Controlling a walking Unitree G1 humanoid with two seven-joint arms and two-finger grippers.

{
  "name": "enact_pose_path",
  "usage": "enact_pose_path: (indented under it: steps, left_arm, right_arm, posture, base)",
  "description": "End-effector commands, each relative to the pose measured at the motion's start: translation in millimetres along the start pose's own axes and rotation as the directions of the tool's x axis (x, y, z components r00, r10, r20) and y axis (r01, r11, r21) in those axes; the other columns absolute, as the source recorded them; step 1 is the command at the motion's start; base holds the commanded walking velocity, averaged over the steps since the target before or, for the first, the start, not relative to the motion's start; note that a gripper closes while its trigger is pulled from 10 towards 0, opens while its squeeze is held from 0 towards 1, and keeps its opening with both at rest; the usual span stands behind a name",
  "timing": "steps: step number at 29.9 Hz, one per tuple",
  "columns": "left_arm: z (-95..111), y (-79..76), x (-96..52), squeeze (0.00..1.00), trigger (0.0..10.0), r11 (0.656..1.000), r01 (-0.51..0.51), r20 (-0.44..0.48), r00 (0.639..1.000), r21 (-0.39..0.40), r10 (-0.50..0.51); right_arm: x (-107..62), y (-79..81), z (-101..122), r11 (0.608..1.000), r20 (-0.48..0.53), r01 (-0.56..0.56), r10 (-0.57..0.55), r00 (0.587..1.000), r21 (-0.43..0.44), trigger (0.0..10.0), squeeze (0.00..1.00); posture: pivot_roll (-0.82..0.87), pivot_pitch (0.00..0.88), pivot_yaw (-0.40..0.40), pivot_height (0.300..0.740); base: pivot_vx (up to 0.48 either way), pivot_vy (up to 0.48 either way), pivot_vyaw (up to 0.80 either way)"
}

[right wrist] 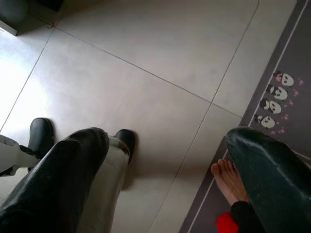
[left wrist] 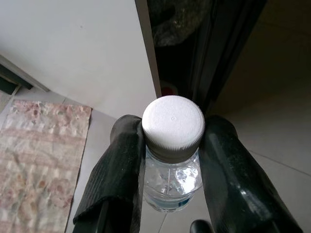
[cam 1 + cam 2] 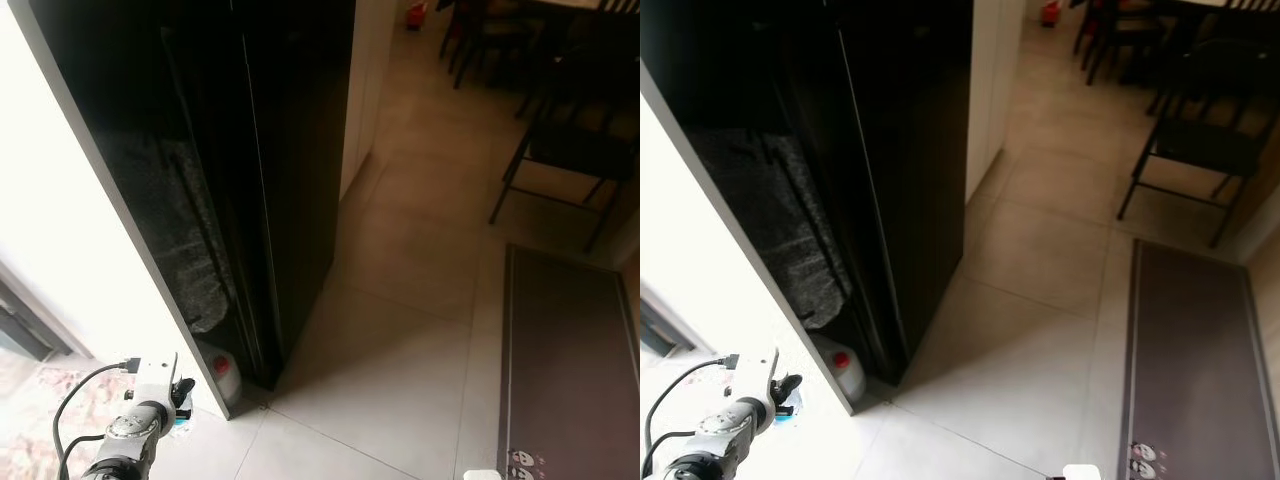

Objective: Restocking fridge

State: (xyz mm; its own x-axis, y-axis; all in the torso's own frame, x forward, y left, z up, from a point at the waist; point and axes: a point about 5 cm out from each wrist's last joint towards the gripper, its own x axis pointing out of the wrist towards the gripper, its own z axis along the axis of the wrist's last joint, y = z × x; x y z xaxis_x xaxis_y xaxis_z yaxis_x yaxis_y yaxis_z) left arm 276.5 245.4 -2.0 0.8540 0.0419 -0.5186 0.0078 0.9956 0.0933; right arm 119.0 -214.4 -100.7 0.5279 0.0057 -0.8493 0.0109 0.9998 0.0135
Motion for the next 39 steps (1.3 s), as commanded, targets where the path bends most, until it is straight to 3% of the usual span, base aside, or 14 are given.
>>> enact_pose_path:
  steps: [1,7,10,14,17,19,24,27,28,32,33,34,35,39]
  left_arm:
    - [29.8,2.8,4.6,0.0,10.0,0.998,0.058,0.109,0.992,-0.018,-0.056]
    - [63.9,-13.6,7.3,0.0,10.0,0.952,0.306,0.191,0.934,0.013,-0.303]
    - [62.6,-24.6,4.4,0.0,10.0,0.895,0.437,0.134,0.885,0.091,-0.445]
    - [73.6,-34.1,-3.2,0.0,10.0,0.823,0.557,0.167,0.806,0.109,-0.567]
    - [84.5,-40.5,-6.5,0.0,10.0,0.8,0.59,0.207,0.773,0.112,-0.6]
    - [104.9,-54.5,-10.9,0.0,10.0,0.769,0.629,0.287,0.721,0.111,-0.631]
    - [142.7,-96.2,-28.6,0.0,10.0,0.638,0.756,0.394,0.546,0.148,-0.739]
    - [150.5,-109.9,-34.5,0.0,10.0,0.598,0.785,0.407,0.498,0.164,-0.766]
    - [151.8,-121.0,-39.3,0.0,10.0,0.561,0.81,0.4,0.462,0.173,-0.791]
    - [149.2,-130.6,-43.6,0.0,10.0,0.533,0.827,0.38,0.442,0.177,-0.813]
    - [145.9,-132.7,-44.8,0.0,10.0,0.545,0.817,0.361,0.459,0.188,-0.812]
    - [145.3,-132.6,-45.9,0.0,10.0,0.554,0.813,0.363,0.47,0.176,-0.805]
    - [145.1,-132.7,-46.6,0.0,10.0,0.56,0.812,0.366,0.476,0.167,-0.8]
    - [145.3,-132.6,-48.1,0.0,10.0,0.584,0.798,0.369,0.503,0.148,-0.781]
  right_arm:
    - [-0.1,0.0,1.4,1.0,0.024,0.012,-0.013,1.0,0.023,10.0,0.0]
    - [-0.2,1.3,4.2,1.0,0.062,0.014,-0.016,0.998,0.027,10.0,0.0]
    - [-0.4,1.4,4.4,1.0,0.068,0.02,-0.021,0.997,0.022,10.0,0.0]
    - [-1.1,0.7,5.5,0.999,0.097,0.041,-0.044,0.994,0.033,10.0,0.0]
    - [-1.5,0.2,6.5,0.998,0.113,0.049,-0.052,0.992,0.034,10.0,0.0]
    - [-2.0,-0.1,9.2,0.999,0.143,0.052,-0.054,0.988,0.014,10.0,0.0]
    - [-3.9,-0.1,16.5,0.998,0.229,0.061,-0.061,0.972,0.01,10.0,0.0]
    - [-4.8,0.4,19.7,0.999,0.265,0.053,-0.054,0.963,0.012,10.0,0.0]
    - [-5.6,1.4,23.1,0.999,0.297,0.039,-0.037,0.954,0.0,10.0,0.0]
    - [-6.9,3.1,27.6,1.0,0.343,0.012,-0.009,0.939,-0.009,10.0,0.0]
    - [-1.7,-11.7,167.4,0.999,0.574,0.03,-0.004,0.819,-0.036,10.0,0.0]
    - [-10.4,-12.5,212.8,0.999,0.648,0.006,0.023,0.761,-0.042,10.0,0.0]
    - [-17.3,-12.2,236.5,0.999,0.687,-0.014,0.043,0.725,-0.048,10.0,0.0]
    - [-26.0,-3.0,252.8,0.981,0.744,-0.163,0.186,0.642,-0.105,10.0,0.0]
  posture:
    - [0.03,0.0,-0.009,0.74]
    - [0.02,0.0,0.0,0.74]
    - [0.02,0.0,0.003,0.74]
    - [0.03,0.0,0.006,0.74]
    - [0.02,0.0,0.006,0.74]
    - [0.02,0.0,0.006,0.74]
    - [0.02,0.0,0.005,0.74]
    - [0.01,0.0,0.006,0.74]
    - [0.01,0.0,0.004,0.74]
    - [0.01,0.0,0.003,0.74]
    - [0.01,0.0,0.004,0.74]
    - [0.01,0.0,0.005,0.74]
    - [0.01,0.0,0.005,0.74]
    - [0.02,0.0,0.003,0.74]
  base:
    - [0.0,0.0,0.0]
    - [0.0,0.0,0.0]
    - [0.0,0.0,0.0]
    - [0.0,0.0,0.0]
    - [0.0,0.0,0.0]
    - [0.0,0.0,0.0]
    - [0.0,0.0,0.0]
    - [0.0,0.0,0.0]
    - [0.0,0.0,0.0]
    - [0.0,0.0,0.0]
    - [0.0,0.0,0.0]
    - [0.0,0.0,0.0]
    - [0.0,0.0,0.0]
    - [0.0,0.0,0.0]
